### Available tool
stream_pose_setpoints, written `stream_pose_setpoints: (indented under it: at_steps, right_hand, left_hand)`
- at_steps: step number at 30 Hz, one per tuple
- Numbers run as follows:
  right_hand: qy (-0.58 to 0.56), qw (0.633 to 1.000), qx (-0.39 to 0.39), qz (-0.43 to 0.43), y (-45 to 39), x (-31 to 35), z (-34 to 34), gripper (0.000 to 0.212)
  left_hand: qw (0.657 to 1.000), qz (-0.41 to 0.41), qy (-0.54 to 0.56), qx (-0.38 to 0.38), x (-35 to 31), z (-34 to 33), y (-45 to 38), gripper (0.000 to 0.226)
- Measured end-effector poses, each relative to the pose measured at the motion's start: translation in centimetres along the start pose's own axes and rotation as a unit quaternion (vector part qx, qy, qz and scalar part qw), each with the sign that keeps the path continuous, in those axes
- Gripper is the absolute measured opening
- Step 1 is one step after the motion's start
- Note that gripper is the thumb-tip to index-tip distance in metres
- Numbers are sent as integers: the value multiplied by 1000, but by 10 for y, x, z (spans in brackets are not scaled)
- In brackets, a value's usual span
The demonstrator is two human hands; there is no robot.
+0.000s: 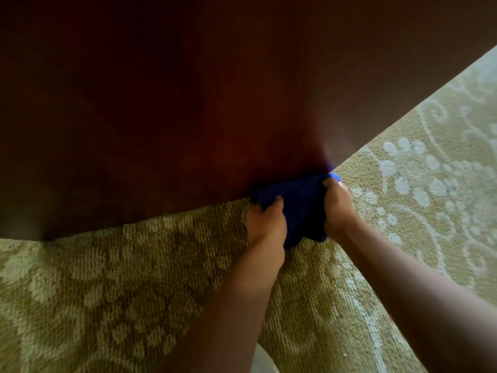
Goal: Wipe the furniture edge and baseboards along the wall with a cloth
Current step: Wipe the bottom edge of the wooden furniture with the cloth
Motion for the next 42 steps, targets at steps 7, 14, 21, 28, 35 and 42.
stream_pose_setpoints:
  at_steps: [7, 14, 21, 28, 35, 42]
  right_hand:
    - [-58, 987, 148, -26, 20, 31, 34, 5]
    - [50, 992, 118, 11, 83, 81, 69, 29]
    - [232, 958, 118, 121, 128, 125, 105, 33]
    - [214, 969, 113, 57, 78, 83, 92, 21]
    - [148, 976, 155, 47, -14, 57, 95, 24]
    - [113, 977, 155, 97, -27, 101, 124, 8]
  left_hand:
    - [975, 79, 208, -5, -2, 6, 32, 48]
    - [985, 31, 168, -1, -28, 38, 84, 47]
    - [993, -12, 114, 4, -22, 39, 121, 46]
    - [987, -58, 108, -104, 13, 15, 113, 41]
    - [985, -57, 145, -79, 57, -51, 90, 37]
    - [994, -44, -3, -98, 43, -93, 129, 26]
Point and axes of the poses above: each hand's wrist, its own y-axis away from the middle knuckle, its own z-axis out of the back of the hand, x = y × z, the point moved 1 cm from there along -y, towards the middle knuckle, and after that the axes turned 15 degrees about -x, right-handed, at the moved point
